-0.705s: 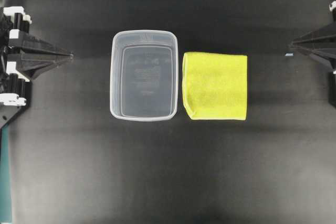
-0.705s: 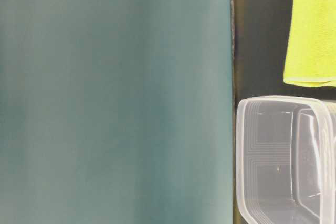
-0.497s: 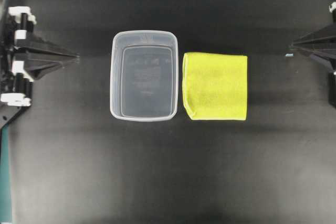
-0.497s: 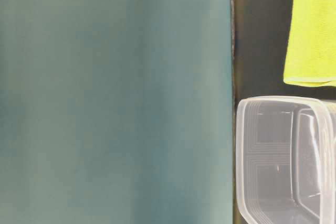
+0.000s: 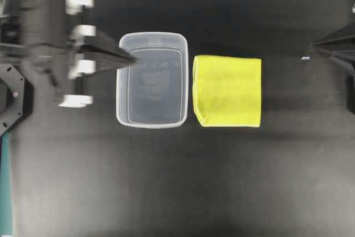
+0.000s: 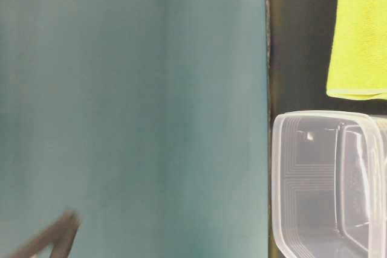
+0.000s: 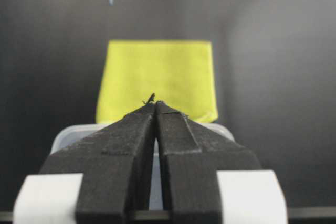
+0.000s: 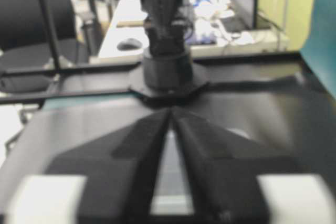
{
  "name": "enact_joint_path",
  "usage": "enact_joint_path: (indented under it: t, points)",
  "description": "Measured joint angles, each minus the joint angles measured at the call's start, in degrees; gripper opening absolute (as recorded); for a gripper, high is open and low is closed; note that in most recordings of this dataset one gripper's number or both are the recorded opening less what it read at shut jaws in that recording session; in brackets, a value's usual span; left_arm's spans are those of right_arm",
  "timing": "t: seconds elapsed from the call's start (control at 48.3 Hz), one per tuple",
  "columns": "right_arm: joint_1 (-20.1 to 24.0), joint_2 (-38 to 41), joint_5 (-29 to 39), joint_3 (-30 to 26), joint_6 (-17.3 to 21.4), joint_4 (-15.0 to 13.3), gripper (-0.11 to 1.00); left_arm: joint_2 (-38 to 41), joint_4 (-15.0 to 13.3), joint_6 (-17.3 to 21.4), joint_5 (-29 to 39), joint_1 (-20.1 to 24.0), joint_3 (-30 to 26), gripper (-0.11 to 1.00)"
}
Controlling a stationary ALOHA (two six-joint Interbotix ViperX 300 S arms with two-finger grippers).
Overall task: Place the yellow towel into the container with the left arm.
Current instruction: 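Move the left gripper over the container toward the yellow towel, then lower the open left gripper onto the yellow towel and close on it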
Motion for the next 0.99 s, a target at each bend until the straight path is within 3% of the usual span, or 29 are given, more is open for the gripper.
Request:
enact_joint_path:
  t: [0.124,0.207,0.394,0.477,0.767,0.995]
  points:
    - [-0.6,-1.7,1.3,-0.1,0.0,0.0,0.54,6.8,0.1,0.8,3.8,0.4,-6.2,0.05]
    - [-1.0,-2.6,1.8,-0.1,0.0,0.0,0.68,12.4,0.1,0.9,4.9,0.6,-11.3,0.22]
    - [-1.8,-4.5,2.0,-0.1,0.0,0.0,0.73,23.1,0.1,1.1,8.7,1.6,-20.8,0.76]
    - [-1.8,-4.9,2.0,0.0,0.0,0.0,0.74,28.4,0.1,1.5,11.7,1.7,-25.0,0.89]
    - [-1.9,-6.9,2.1,-0.1,3.5,0.5,0.74,45.5,0.1,6.8,14.2,1.3,-36.2,0.90]
    - [-1.8,-7.7,2.3,-0.1,3.7,0.5,0.74,54.1,0.2,6.9,16.9,1.2,-42.0,0.90]
